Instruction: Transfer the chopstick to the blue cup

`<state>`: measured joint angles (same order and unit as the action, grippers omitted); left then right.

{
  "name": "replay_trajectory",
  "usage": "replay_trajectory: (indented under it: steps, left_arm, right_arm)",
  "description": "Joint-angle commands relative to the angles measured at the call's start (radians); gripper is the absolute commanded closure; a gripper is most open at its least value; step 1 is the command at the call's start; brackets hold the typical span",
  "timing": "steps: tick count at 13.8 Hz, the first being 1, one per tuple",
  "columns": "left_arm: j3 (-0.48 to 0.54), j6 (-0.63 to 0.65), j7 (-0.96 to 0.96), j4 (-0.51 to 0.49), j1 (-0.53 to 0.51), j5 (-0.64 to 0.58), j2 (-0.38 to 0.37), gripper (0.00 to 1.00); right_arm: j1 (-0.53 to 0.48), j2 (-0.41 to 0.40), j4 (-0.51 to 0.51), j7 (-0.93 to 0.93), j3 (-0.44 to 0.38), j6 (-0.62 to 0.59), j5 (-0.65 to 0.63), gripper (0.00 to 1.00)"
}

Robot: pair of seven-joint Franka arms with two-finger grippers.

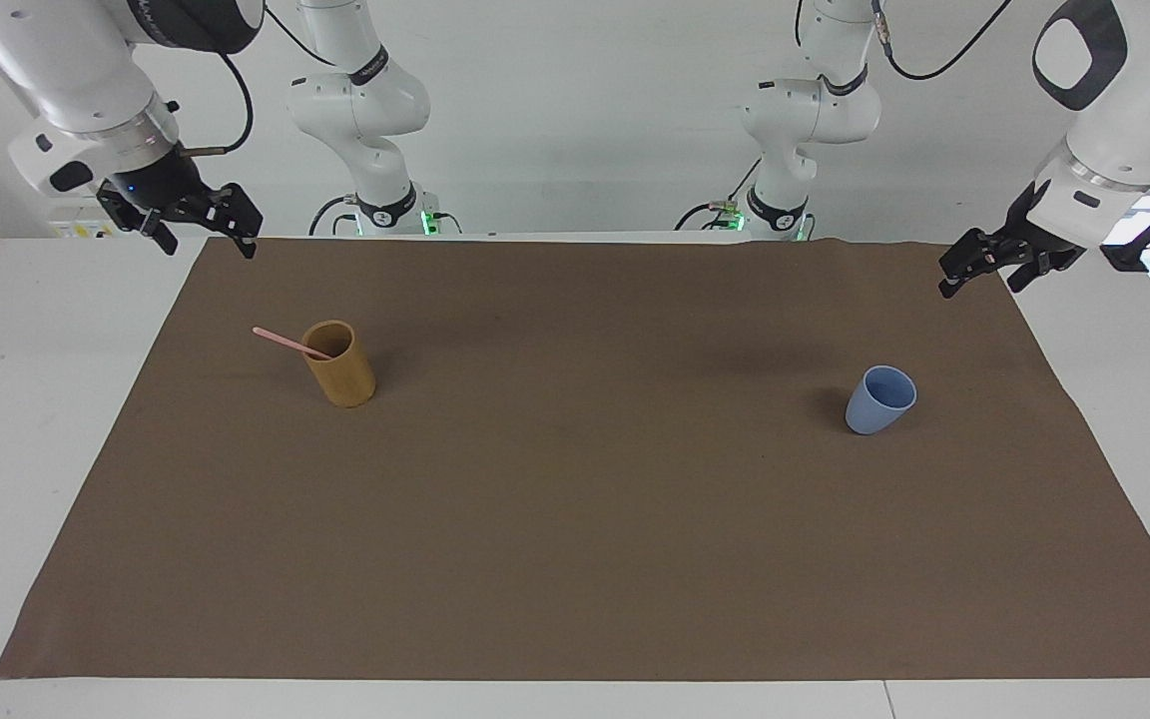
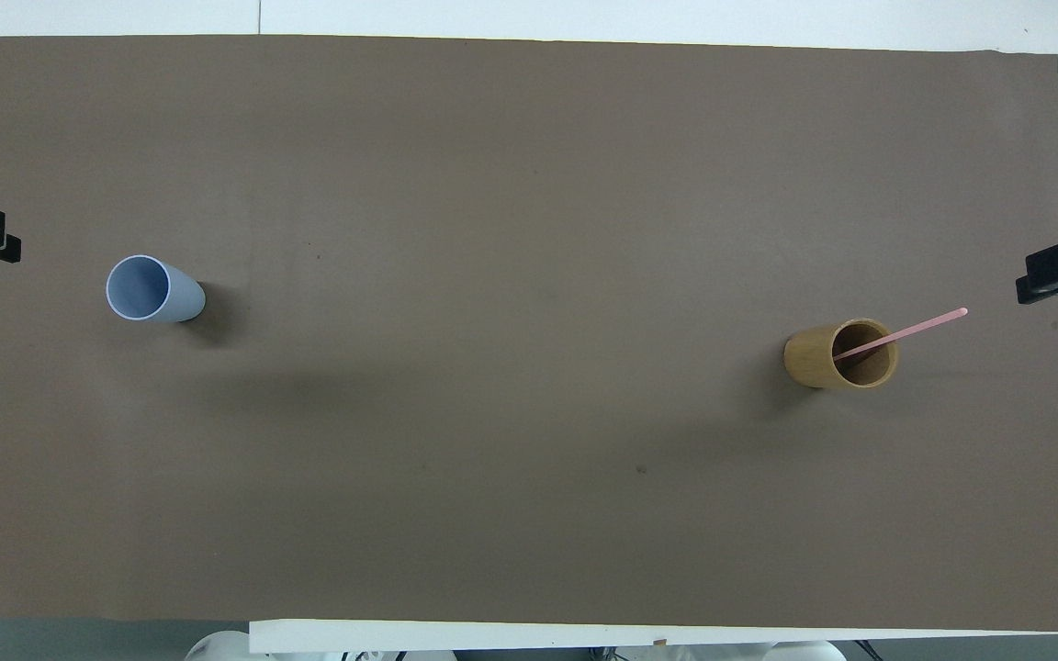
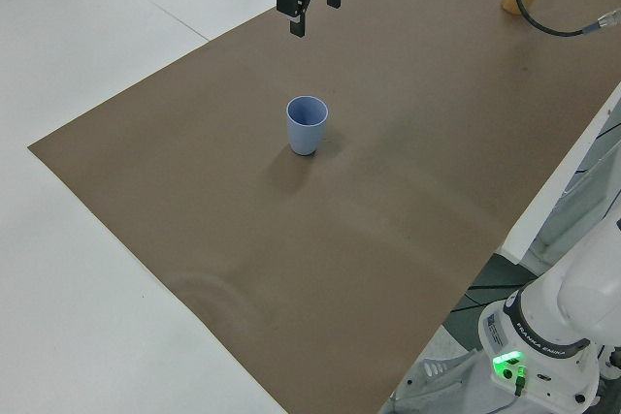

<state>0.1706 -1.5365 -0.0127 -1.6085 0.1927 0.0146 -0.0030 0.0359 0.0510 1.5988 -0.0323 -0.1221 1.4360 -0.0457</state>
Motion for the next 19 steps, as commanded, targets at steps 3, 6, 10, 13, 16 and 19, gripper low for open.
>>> replay_trajectory:
  steps: [3, 6, 10, 13, 16, 19]
  left_arm:
    - [-0.003, 0.012, 0.011, -0.005, -0.006, -0.01, -0.008, 0.0]
    - [-0.003, 0.012, 0.011, -0.005, -0.006, -0.01, -0.008, 0.0]
    - [-0.005, -0.028, -0.01, -0.051, -0.003, -0.01, -0.023, 0.0]
    - [-0.003, -0.412, -0.015, -0.431, -0.007, -0.01, -0.132, 0.0]
    - [-0.005, -0.585, -0.012, -0.502, -0.035, -0.01, -0.026, 0.0]
    - [-0.003, -0.68, -0.027, -0.574, -0.036, -0.01, 0.009, 0.96]
  right_arm:
    - [-0.011, 0.009, 0.006, -0.023, 0.001, 0.001, 0.013, 0.01]
    - [-0.002, 0.018, 0.012, -0.017, 0.001, 0.001, 0.013, 0.01]
    - [-0.001, 0.029, 0.042, -0.023, 0.002, 0.032, 0.023, 0.01]
    - [-0.013, 0.076, 0.169, -0.021, 0.002, 0.17, 0.084, 0.01]
    - [-0.04, 0.168, 0.381, -0.023, -0.004, 0.332, 0.159, 0.01]
    - [-0.068, 0.161, 0.423, -0.064, -0.008, 0.382, 0.213, 0.01]
